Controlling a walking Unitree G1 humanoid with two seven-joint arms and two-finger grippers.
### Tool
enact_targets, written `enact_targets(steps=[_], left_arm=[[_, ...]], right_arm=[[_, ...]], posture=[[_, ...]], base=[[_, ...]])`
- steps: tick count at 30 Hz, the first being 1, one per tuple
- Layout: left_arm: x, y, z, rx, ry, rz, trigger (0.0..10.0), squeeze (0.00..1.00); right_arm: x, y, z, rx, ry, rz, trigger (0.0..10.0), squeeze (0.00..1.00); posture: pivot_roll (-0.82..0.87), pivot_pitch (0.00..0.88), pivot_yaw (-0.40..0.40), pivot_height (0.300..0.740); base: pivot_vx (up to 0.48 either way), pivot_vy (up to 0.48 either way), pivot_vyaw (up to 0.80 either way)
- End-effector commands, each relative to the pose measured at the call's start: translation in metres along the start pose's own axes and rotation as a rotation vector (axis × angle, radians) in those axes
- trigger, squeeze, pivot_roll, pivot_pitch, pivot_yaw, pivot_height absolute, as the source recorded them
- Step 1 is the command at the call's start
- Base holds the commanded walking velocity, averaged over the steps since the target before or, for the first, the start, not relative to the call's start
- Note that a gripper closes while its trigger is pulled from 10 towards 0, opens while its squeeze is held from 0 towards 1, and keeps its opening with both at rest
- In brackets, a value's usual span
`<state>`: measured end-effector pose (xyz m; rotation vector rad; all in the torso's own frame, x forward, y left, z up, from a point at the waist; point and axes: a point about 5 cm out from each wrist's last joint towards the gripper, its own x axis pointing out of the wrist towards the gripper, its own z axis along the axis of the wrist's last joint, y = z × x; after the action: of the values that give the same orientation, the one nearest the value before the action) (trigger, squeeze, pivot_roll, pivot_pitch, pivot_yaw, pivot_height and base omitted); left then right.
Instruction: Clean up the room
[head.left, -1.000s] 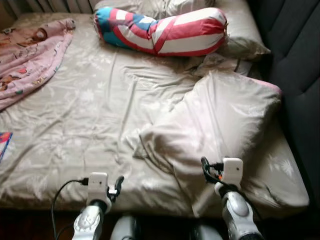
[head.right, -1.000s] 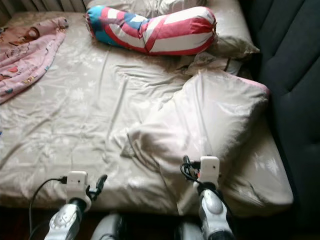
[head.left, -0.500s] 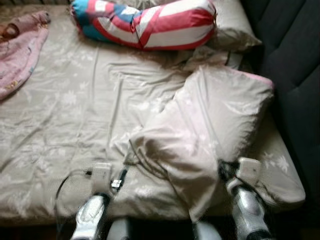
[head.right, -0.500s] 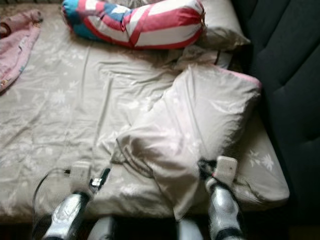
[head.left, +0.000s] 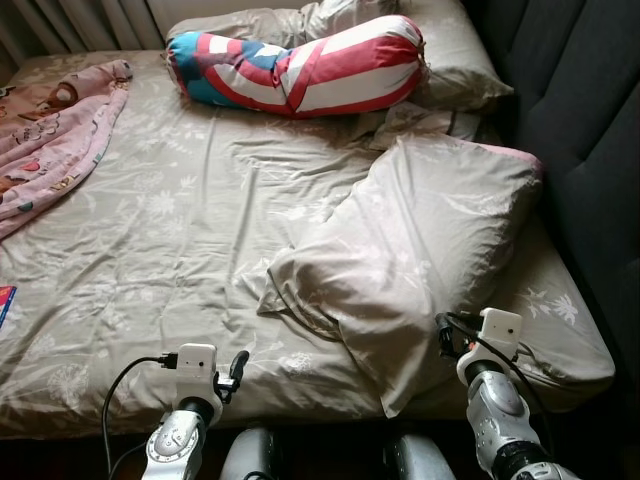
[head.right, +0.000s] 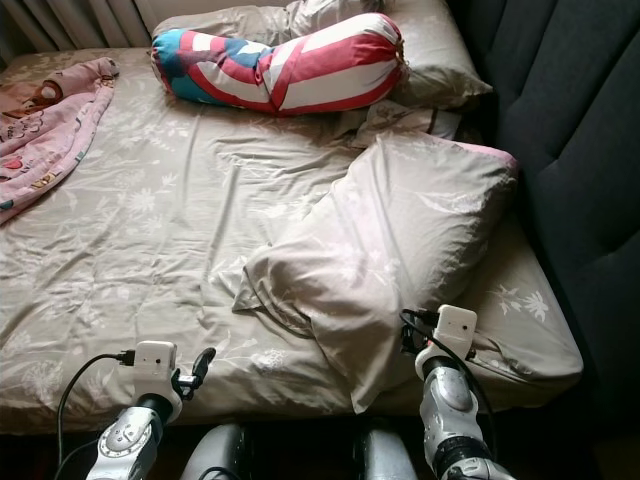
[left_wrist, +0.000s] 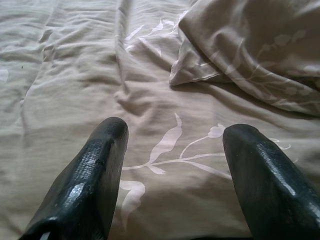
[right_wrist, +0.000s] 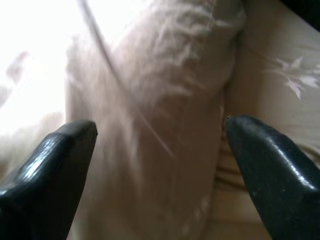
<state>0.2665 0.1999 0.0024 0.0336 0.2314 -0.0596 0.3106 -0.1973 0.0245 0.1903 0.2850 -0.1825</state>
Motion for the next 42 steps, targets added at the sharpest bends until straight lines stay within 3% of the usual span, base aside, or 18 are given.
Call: enact_targets(steps=[1, 10, 15, 19, 28, 42], left_arm=[[-0.004, 0.006, -0.005, 0.015, 0.029, 0.000, 10.0, 0.00], [-0.009, 0.013, -0.005, 0.042, 0.023, -0.014, 10.0, 0.00], [-0.015, 0.012, -0.007, 0.048, 0.014, -0.026, 10.0, 0.00], [-0.022, 0.011, -0.012, 0.048, 0.020, -0.033, 10.0, 0.00], [-0.030, 0.016, -0.014, 0.054, 0.021, -0.033, 10.0, 0.00], [-0.047, 0.017, -0.021, 0.070, 0.047, -0.045, 10.0, 0.00]], right_arm=[[0.000, 0.004, -0.004, 0.061, 0.032, 0.020, 10.0, 0.00], [0.005, 0.011, -0.001, 0.145, 0.069, 0.037, 10.0, 0.00], [0.006, 0.014, -0.002, 0.101, 0.092, 0.060, 10.0, 0.00], [0.006, 0.015, -0.001, 0.142, 0.097, 0.061, 10.0, 0.00], [0.007, 0.022, -0.002, 0.139, 0.122, 0.065, 10.0, 0.00], [-0.004, 0.030, -0.030, 0.110, 0.247, 0.081, 10.0, 0.00]], posture=[[0.03, 0.215, 0.065, 0.650], [0.08, 0.224, 0.086, 0.650], [0.10, 0.247, 0.087, 0.650], [0.11, 0.270, 0.093, 0.650], [0.13, 0.300, 0.103, 0.650], [0.16, 0.325, 0.128, 0.650]], base=[[0.000, 0.000, 0.00], [0.000, 0.000, 0.00], [0.000, 0.000, 0.00], [0.000, 0.000, 0.00], [0.000, 0.000, 0.00], [0.000, 0.000, 0.00]])
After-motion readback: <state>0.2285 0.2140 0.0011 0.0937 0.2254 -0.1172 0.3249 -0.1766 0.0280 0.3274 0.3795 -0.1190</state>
